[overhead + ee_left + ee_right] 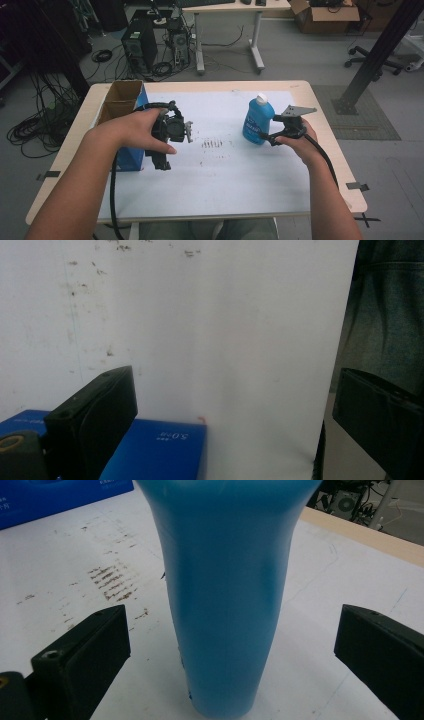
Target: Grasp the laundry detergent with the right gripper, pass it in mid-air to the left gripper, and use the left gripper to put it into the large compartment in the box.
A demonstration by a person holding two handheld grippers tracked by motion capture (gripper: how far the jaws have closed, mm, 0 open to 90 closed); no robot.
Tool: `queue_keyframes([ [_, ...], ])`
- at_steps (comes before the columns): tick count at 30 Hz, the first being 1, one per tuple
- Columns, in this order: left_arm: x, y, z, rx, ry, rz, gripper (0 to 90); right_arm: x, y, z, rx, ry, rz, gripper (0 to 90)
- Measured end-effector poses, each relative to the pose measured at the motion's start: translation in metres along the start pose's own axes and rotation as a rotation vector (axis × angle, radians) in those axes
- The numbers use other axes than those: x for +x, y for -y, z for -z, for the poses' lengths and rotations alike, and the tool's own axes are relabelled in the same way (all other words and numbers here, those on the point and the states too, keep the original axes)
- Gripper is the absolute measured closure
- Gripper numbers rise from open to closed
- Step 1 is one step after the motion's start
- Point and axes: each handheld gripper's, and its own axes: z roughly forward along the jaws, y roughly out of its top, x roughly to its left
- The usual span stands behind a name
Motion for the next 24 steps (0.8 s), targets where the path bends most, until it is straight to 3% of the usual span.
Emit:
queue_keyframes([
  [8, -0.001, 0.000, -0.001, 0.001, 0.001, 0.002, 4.4, -0.001, 0.003, -0.006, 0.000, 0.004, -0.009, 0.9],
  [24, 0.000, -0.003, -0.003, 0.006, 0.006, -0.001, 4.4, 0.001, 0.006, -0.015, -0.056, 0.001, -0.002, 0.6],
])
